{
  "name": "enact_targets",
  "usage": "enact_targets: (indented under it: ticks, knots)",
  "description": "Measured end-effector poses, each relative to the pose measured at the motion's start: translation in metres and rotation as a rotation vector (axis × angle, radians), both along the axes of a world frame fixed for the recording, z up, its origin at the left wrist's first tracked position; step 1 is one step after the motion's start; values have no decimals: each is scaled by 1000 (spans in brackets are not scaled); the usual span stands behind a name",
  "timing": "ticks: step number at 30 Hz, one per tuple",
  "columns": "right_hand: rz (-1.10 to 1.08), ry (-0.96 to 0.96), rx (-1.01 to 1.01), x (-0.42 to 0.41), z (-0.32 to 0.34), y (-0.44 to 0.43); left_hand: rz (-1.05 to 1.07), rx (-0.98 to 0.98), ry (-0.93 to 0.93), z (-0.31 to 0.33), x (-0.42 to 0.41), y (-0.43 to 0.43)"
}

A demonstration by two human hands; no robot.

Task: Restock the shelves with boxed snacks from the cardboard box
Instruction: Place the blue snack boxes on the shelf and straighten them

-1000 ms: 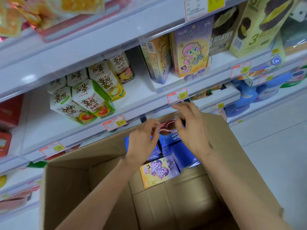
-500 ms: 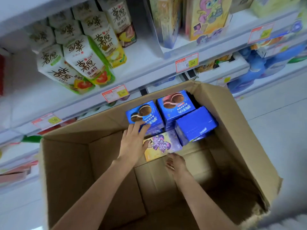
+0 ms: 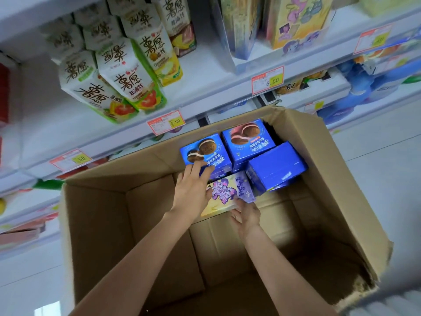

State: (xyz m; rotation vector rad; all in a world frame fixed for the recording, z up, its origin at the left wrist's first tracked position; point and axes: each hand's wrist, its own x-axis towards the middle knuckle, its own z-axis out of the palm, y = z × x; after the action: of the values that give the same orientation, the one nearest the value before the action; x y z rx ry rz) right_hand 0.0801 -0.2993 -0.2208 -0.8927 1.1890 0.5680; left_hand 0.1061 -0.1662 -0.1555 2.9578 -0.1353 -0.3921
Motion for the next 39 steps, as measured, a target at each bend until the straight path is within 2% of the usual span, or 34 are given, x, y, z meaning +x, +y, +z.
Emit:
enact_targets:
  ticks: [4, 7, 9, 11, 15, 18, 20, 22, 24, 26, 30, 34, 39]
  knots:
    - [70, -67, -31, -28, 36, -22, 6, -10, 81, 11, 2, -2]
    - [136, -262, -66, -35, 64, -45, 18, -47, 224, 25, 3, -5]
    - [165, -425, -52, -27, 83, -62, 92, -202, 332, 36, 5, -6]
    - [240, -570, -56, -7, 101, -73, 205, -452, 382, 53, 6, -8]
    - [394, -835, -293, 60, 124, -88, 301, -629, 187, 86, 16, -15]
    - [770, -1058, -794, 120, 139, -103, 366, -627, -28, 101, 34, -19]
    - [822, -1187, -1027, 158, 145, -105, 365, -552, -208, 108, 48, -20]
    - [883, -1335, -1242, 191, 149, -100, 330, -556, -372, 119, 63, -24]
    - [1045, -1367, -1446, 213, 149, -96, 294, -552, -502, 129, 77, -33]
    - [1154, -1323, -1541, 222, 147, -95, 280, -539, -591, 134, 93, -42]
    - [1139, -1322, -1487, 223, 142, -98, 256, -544, -738, 132, 127, -63]
    - [1148, -1311, -1380, 225, 145, -101, 318, -617, -836, 124, 153, -83]
    - [1164, -1319, -1302, 224, 146, -106, 512, -741, -811, 114, 176, -100]
